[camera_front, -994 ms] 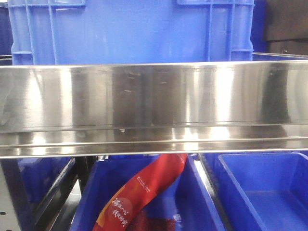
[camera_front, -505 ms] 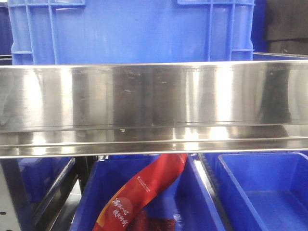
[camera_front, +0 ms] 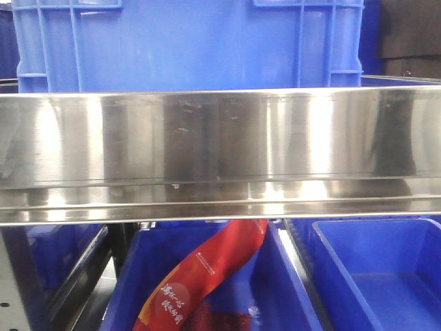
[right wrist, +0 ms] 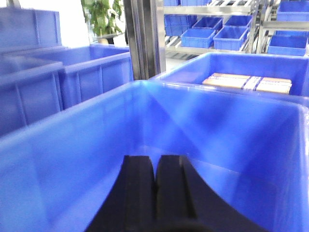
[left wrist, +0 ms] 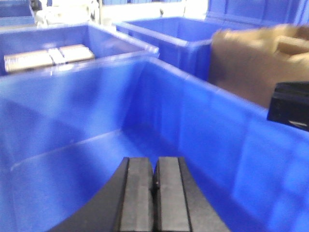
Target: Grab block from conveyor and place in blue bin
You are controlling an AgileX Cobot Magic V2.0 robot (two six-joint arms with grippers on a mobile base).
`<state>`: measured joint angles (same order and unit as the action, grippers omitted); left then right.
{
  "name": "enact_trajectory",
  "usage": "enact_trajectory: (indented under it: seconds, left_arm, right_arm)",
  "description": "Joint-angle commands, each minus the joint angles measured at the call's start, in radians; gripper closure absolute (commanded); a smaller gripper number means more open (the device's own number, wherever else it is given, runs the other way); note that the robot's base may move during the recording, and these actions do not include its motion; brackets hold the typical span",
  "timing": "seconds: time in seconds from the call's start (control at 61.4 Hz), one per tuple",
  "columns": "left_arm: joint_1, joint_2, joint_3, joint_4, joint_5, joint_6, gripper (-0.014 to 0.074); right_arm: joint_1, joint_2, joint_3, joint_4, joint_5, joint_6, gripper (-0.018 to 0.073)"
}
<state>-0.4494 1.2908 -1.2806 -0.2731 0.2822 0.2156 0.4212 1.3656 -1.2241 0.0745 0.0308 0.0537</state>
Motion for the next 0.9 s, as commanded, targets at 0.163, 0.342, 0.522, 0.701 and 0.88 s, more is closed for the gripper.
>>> enact_trajectory:
  seconds: [0.163, 0.342, 0.522, 0.701, 0.88]
  left_arm:
    - [-0.005, -0.215, 0.219, -0.053, -0.14, 0.002, 0.0707]
    - [0.001, -0.434, 0.467, -0.058, -0.228, 0.002, 0.0707]
    - [0.057, -0.641, 0.689, -0.058, -0.221, 0.002, 0.0707]
    - [0.157, -0.828, 0.83, -0.058, -0.108, 0.002, 0.0707]
    - [0.274, -1.0, 0.912, -0.058, -0.065, 0.002, 0.0707]
  right_arm:
    - [-0.027, -0.15, 0.114, 0.01, -0.041, -0.003, 0.072]
    - [-0.029, -0.314, 0.328, 0.01, -0.116, -0.003, 0.072]
    - [-0.034, -0.477, 0.539, 0.01, -0.185, -0.003, 0.072]
    - [-0.151, -0.605, 0.693, 0.057, -0.181, -0.003, 0.072]
    - [-0.316, -0.718, 0.798, 0.057, -0.16, -0.003, 0.072]
